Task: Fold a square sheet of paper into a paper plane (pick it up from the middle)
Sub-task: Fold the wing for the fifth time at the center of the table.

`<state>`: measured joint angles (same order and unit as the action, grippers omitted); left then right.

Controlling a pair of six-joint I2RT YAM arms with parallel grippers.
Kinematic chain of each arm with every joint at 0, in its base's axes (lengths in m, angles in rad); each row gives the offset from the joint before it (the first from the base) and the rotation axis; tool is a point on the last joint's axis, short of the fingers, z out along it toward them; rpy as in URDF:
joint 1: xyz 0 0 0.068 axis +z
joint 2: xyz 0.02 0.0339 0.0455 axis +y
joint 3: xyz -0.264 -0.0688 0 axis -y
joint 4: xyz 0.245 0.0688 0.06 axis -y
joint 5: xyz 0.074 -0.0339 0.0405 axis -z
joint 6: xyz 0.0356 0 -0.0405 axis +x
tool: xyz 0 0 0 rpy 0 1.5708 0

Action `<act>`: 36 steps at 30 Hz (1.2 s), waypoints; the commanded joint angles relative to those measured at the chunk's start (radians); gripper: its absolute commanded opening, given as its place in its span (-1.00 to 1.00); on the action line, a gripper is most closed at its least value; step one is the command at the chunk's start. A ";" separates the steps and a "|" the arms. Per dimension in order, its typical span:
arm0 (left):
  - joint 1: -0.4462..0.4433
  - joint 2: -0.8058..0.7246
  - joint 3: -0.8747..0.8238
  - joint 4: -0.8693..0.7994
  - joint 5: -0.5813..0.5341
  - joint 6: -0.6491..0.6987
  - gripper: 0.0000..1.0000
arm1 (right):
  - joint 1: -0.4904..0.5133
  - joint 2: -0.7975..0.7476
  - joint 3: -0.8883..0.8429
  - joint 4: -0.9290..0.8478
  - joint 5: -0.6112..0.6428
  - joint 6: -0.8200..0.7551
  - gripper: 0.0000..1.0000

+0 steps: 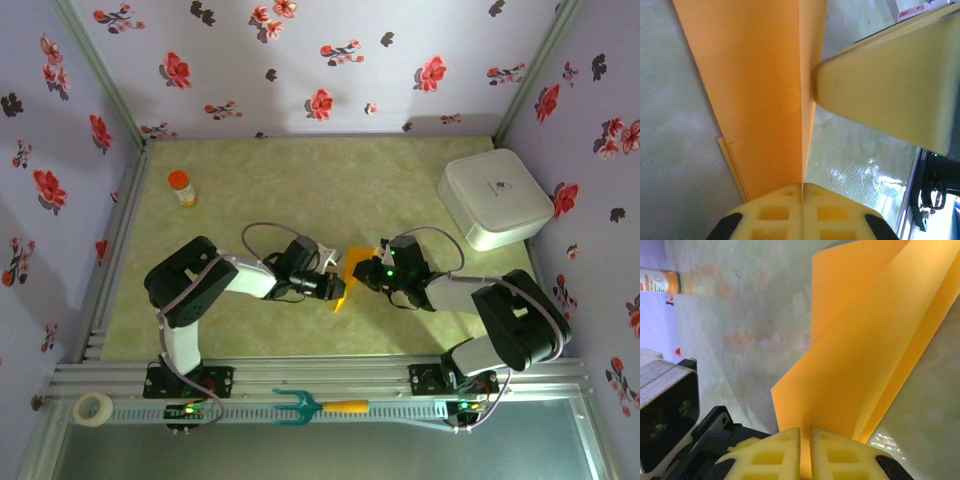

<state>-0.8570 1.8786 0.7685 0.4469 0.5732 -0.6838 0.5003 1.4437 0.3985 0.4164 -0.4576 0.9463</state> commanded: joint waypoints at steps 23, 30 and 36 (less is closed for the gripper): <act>0.037 0.075 -0.003 -0.065 -0.006 -0.067 -1.00 | -0.025 0.094 0.065 0.063 -0.102 0.002 -0.70; 0.042 0.086 0.008 -0.094 -0.007 -0.074 -1.00 | -0.028 0.150 0.080 0.061 -0.059 -0.003 -0.70; 0.044 0.087 0.009 -0.102 -0.007 -0.077 -1.00 | -0.034 0.149 0.082 0.037 -0.036 -0.011 -0.70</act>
<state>-0.8268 1.9057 0.7860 0.4431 0.6376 -0.7616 0.4690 1.5845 0.4648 0.4873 -0.5262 0.9504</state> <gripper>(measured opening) 0.060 0.148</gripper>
